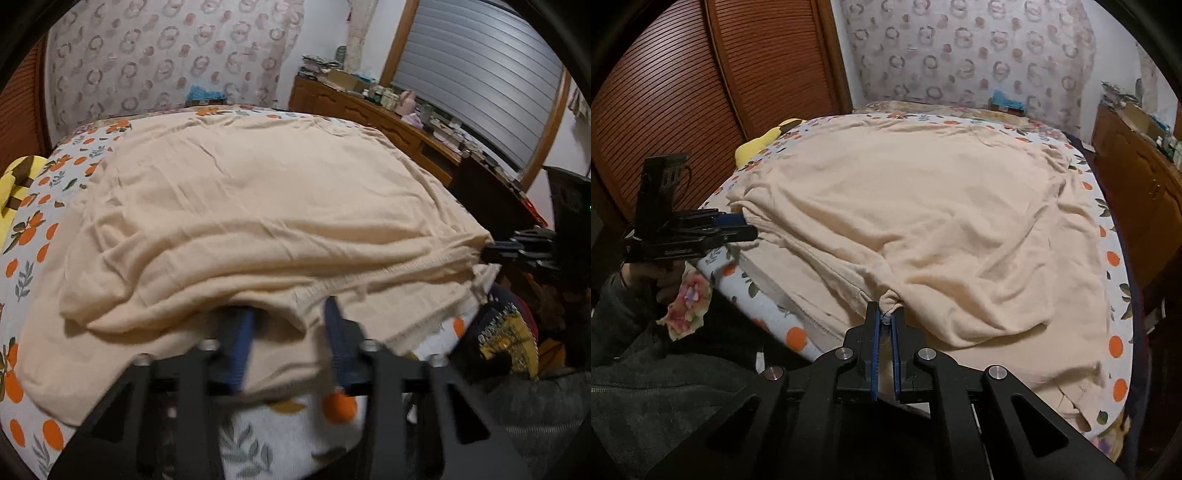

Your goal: Fold small clothes

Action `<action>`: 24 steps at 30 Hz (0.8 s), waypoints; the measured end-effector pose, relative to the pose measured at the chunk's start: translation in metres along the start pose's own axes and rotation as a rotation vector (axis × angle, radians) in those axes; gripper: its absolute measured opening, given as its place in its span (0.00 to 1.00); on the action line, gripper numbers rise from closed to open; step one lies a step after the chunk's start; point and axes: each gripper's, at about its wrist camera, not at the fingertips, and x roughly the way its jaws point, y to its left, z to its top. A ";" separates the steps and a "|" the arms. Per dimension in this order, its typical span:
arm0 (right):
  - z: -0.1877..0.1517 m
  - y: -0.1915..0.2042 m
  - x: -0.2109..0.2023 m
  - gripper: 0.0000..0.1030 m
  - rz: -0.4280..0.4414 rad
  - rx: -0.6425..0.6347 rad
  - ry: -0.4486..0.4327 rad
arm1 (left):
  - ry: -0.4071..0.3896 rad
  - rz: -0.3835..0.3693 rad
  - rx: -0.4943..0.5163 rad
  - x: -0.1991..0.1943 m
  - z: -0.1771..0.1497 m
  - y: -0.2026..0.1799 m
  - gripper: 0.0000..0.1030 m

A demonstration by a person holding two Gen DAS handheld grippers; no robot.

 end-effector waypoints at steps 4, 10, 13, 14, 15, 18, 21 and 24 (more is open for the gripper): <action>0.002 0.005 -0.004 0.14 -0.037 -0.013 -0.027 | 0.010 -0.003 0.011 -0.006 -0.002 -0.003 0.03; 0.001 0.003 -0.015 0.32 -0.054 -0.014 -0.053 | -0.028 0.047 0.011 -0.054 -0.012 0.005 0.04; 0.002 0.004 -0.016 0.36 -0.058 -0.013 -0.062 | -0.074 0.101 0.000 -0.068 -0.012 0.016 0.22; 0.003 0.004 -0.015 0.37 -0.057 -0.017 -0.062 | -0.092 0.110 -0.014 -0.070 -0.011 0.022 0.35; 0.003 0.003 -0.015 0.37 -0.056 -0.022 -0.061 | -0.111 0.122 -0.033 -0.073 -0.010 0.029 0.43; 0.005 0.008 -0.014 0.37 -0.063 -0.039 -0.068 | -0.130 0.166 -0.094 -0.075 -0.005 0.050 0.51; 0.008 0.009 -0.011 0.38 -0.067 -0.062 -0.068 | -0.125 0.220 -0.138 -0.069 -0.004 0.073 0.58; 0.009 0.010 -0.008 0.38 -0.071 -0.068 -0.071 | -0.101 0.281 -0.166 -0.058 -0.003 0.092 0.65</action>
